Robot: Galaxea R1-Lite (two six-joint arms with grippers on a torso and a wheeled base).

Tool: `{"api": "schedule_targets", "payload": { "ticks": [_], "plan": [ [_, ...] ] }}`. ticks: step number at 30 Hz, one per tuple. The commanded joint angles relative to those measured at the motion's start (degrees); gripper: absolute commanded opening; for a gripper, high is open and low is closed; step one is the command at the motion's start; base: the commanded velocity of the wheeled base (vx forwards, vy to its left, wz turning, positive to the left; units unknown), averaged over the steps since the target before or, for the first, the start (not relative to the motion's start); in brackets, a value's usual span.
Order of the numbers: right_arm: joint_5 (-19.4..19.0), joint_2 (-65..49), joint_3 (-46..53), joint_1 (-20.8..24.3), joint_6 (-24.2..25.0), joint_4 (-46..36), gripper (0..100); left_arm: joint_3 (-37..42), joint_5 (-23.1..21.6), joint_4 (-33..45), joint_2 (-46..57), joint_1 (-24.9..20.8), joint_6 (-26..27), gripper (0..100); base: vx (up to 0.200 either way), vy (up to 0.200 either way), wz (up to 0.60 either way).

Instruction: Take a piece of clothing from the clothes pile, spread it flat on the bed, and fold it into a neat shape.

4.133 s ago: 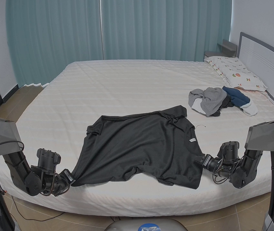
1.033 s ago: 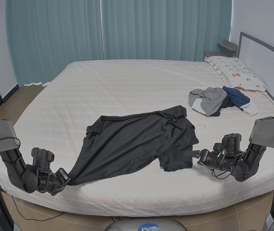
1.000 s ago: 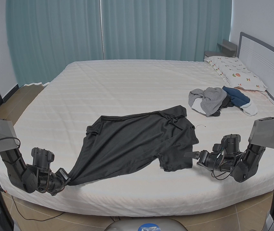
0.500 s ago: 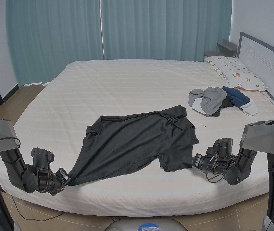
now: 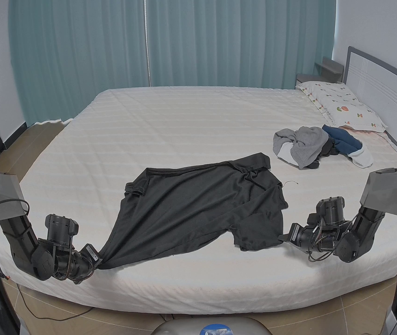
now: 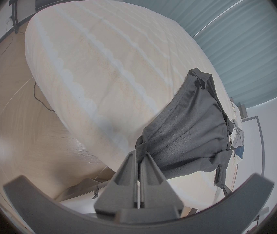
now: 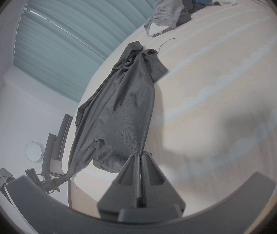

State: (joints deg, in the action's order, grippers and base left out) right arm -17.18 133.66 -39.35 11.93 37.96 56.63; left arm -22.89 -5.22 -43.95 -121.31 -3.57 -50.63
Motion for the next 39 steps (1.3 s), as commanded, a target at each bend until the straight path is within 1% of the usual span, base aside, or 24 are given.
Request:
{"api": "schedule_targets", "payload": {
  "ticks": [1,3,5,6,7,8,10,13,15,16,18,20,22,24,27,32,34,38,39],
  "plan": [
    [-0.4,-9.0,3.8,-3.0,-1.9,-5.7,0,0.7,0.6,0.0,0.5,-0.2,0.2,0,0.0,0.0,0.0],
    [-0.5,-9.9,7.1,-4.7,-4.5,-6.0,0,1.6,1.4,0.1,0.5,-1.4,0.5,0,0.0,0.0,0.0],
    [-0.6,-10.2,9.8,-6.4,-7.0,-5.6,0,3.0,2.9,0.1,1.0,-2.7,2.6,0,0.0,0.0,0.0],
    [-0.6,-10.2,9.8,-6.4,-7.0,-5.6,0,3.0,2.9,0.1,1.0,-2.7,2.6,0,0.0,0.0,0.0],
    [-0.7,-11.1,12.3,-8.2,-9.0,-5.2,0,5.0,5.0,0.1,1.5,-3.3,5.9,0,0.0,0.0,0.0],
    [-0.8,-11.8,13.5,-8.9,-9.9,-5.2,0,5.8,5.9,0.0,1.6,-3.6,7.6,0,0.0,0.0,0.0],
    [-1.4,-13.2,15.8,-9.6,-11.3,-5.5,0,6.8,7.1,0.1,2.1,-4.3,9.0,0,0.0,0.0,0.0],
    [-1.9,-15.1,19.0,-9.6,-13.2,-5.5,0,8.2,7.3,0.4,3.4,-5.2,9.7,0,0.0,0.0,0.0],
    [-1.9,-15.7,20.0,-9.3,-13.5,-5.7,0,8.8,7.3,0.7,4.2,-5.4,10.7,0,0.0,0.0,0.0],
    [-1.8,-16.4,21.2,-9.1,-13.8,-5.9,0,10.1,7.3,0.8,4.9,-5.3,12.9,0,0.0,0.0,0.0],
    [-1.8,-16.9,22.4,-8.9,-14.1,-6.0,0,11.3,7.4,0.6,5.3,-5.3,15.0,0,0.0,0.0,0.0],
    [-1.8,-17.1,23.8,-8.9,-14.9,-6.0,0,11.2,7.5,0.4,5.2,-5.5,15.1,0,0.0,0.0,0.0],
    [-1.8,-17.2,25.0,-8.7,-15.5,-6.0,0,11.1,7.5,0.3,4.9,-5.5,15.0,0,0.0,0.0,0.0],
    [-1.6,-17.2,27.5,-7.0,-16.6,-5.8,0,10.9,7.5,0.3,4.8,-5.4,15.0,0,0.0,0.0,0.0],
    [-1.4,-17.1,29.1,-5.4,-16.7,-5.9,0,10.9,7.6,0.3,4.9,-5.2,15.0,0,0.0,0.0,0.0],
    [-1.2,-17.5,32.2,-0.2,-16.3,-5.2,0,10.9,7.6,0.4,4.8,-5.1,15.2,0,0.0,0.0,0.0],
    [-1.0,-17.2,32.2,0.3,-16.4,-5.6,0,10.9,7.7,0.4,4.7,-5.1,15.2,0,0.0,0.0,0.0],
    [1.0,-16.8,32.8,2.0,-16.3,-5.7,0,10.9,7.8,0.3,4.8,-5.0,15.2,0,0.0,0.0,0.0],
    [1.0,-16.8,32.8,2.0,-16.3,-5.7,0,10.9,7.8,0.3,4.8,-5.0,15.2,0,0.0,0.0,0.0]
  ]
}}
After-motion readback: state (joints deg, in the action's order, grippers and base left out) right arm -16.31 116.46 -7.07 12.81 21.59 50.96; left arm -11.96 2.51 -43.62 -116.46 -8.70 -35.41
